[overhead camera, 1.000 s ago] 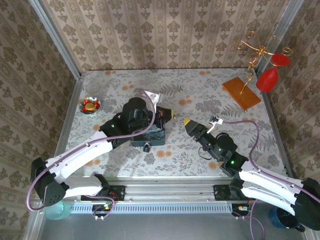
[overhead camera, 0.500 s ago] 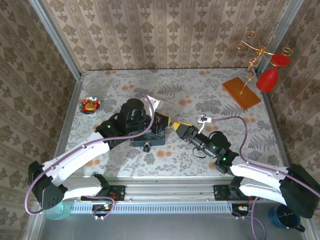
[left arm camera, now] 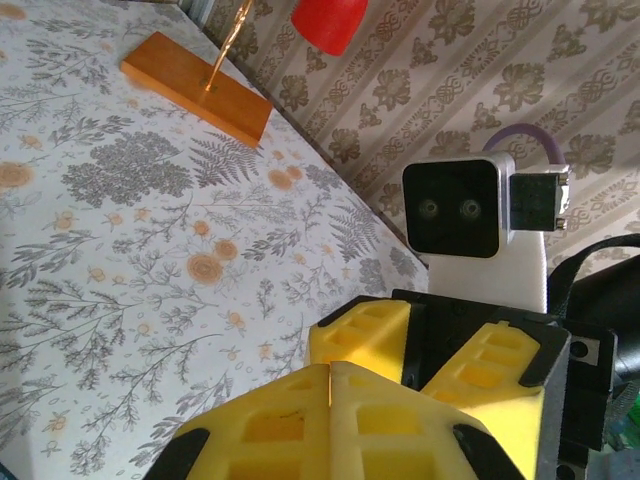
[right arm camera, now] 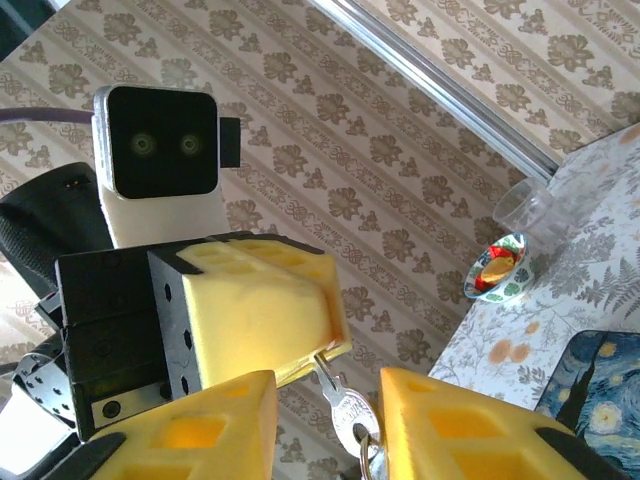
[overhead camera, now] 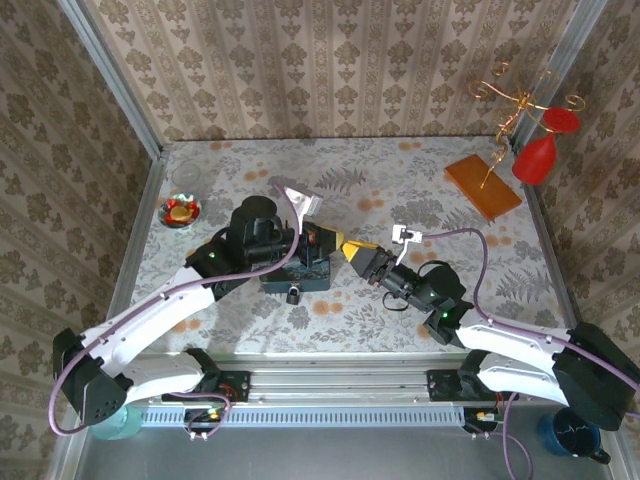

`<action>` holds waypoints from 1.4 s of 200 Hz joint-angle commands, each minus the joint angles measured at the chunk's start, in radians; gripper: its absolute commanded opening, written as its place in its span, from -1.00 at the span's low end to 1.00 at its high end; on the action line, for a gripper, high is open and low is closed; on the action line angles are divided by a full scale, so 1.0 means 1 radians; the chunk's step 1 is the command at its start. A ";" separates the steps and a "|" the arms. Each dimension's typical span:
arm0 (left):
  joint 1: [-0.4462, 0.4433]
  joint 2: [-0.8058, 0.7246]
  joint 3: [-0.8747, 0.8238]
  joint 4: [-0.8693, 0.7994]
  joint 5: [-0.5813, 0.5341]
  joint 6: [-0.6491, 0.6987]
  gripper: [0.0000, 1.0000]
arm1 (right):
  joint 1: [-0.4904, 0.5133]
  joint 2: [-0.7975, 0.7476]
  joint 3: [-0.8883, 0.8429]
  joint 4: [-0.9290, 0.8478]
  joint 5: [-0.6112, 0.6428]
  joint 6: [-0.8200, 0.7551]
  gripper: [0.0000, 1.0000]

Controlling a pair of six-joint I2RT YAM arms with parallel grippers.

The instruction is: Unlock a padlock with a key

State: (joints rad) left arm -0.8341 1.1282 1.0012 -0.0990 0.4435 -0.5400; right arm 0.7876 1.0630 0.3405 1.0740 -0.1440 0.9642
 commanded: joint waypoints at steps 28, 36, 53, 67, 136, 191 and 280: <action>0.015 -0.025 -0.007 0.061 0.056 -0.036 -1.00 | -0.004 0.026 0.048 0.053 -0.060 -0.014 -0.46; 0.015 -0.027 -0.009 0.066 0.061 -0.040 -1.00 | -0.004 0.028 0.049 0.055 -0.061 -0.013 -0.46; 0.017 -0.027 -0.008 0.078 0.071 -0.049 -1.00 | -0.003 0.029 0.053 0.055 -0.065 -0.010 -0.48; 0.017 -0.028 -0.008 0.081 0.075 -0.049 -1.00 | -0.003 0.028 0.056 0.053 -0.068 -0.010 -0.57; 0.024 -0.035 -0.010 0.089 0.078 -0.055 -1.00 | -0.003 -0.003 0.046 0.020 -0.045 -0.011 -0.96; 0.027 -0.039 -0.016 0.073 0.050 -0.037 -0.98 | 0.002 -0.022 0.077 -0.072 -0.039 -0.014 -1.00; 0.133 -0.155 -0.080 -0.455 -0.390 -0.049 0.00 | 0.006 -0.183 0.086 -0.681 0.174 -0.049 -1.00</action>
State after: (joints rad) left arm -0.7002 0.9981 0.9550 -0.2955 0.2436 -0.5838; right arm 0.7879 0.9085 0.4107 0.5964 -0.0475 0.9295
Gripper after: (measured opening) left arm 0.487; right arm 0.067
